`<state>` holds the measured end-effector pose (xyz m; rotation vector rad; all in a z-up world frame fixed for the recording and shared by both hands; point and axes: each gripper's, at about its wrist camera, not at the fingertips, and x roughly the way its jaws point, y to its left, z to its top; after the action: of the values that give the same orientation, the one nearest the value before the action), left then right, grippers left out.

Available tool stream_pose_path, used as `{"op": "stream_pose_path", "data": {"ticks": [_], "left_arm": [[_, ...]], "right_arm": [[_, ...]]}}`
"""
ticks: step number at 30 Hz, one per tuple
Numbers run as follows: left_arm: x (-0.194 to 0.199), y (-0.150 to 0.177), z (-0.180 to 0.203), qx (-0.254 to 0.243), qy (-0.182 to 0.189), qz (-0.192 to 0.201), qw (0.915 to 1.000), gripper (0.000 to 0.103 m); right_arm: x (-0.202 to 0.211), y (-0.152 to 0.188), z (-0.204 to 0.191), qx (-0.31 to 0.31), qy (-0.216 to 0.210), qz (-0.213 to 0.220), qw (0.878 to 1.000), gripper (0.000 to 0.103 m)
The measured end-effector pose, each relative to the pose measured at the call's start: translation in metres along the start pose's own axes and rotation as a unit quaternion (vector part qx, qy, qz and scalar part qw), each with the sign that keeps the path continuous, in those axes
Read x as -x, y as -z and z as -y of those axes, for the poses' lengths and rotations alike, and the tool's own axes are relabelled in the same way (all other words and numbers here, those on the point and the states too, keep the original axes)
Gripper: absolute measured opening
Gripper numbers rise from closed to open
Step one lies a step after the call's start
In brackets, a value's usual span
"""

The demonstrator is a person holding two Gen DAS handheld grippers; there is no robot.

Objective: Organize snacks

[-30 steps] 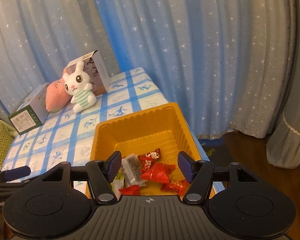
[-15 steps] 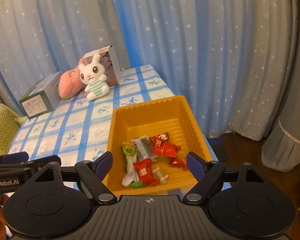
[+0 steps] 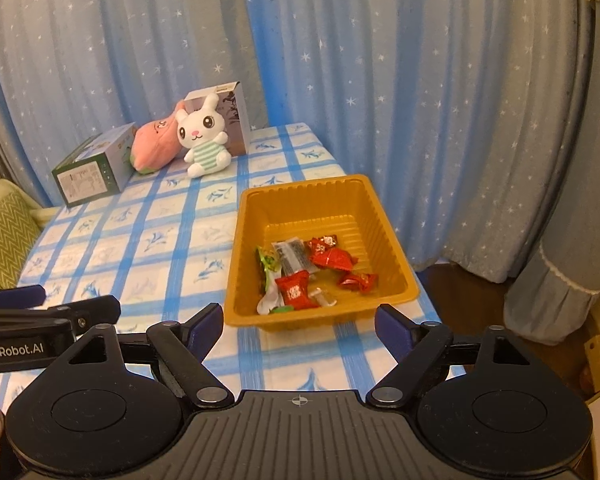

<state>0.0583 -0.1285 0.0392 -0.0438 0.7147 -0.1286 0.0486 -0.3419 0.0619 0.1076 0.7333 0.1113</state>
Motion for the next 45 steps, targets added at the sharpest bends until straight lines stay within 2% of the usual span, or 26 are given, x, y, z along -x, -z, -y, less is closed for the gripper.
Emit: {"op": "stream_pose_path", "data": {"ticks": [10,21,45], "left_arm": [[0.041,0.019,0.002,0.009,-0.013,0.011,0.9998,0.103],[0.064,0.036,-0.001,0.014,-0.017,0.017,0.9996,0.103],[0.077,0.042,-0.004,0.022,-0.018,0.021,0.9994,0.103]], "right_arm": [[0.038,0.021,-0.011,0.011,0.005,0.014,1.000,0.083],[0.062,0.033,-0.017,0.014,0.004,0.026,1.000,0.083],[0.072,0.037,-0.026,0.016,-0.008,0.035,0.999,0.083]]}}
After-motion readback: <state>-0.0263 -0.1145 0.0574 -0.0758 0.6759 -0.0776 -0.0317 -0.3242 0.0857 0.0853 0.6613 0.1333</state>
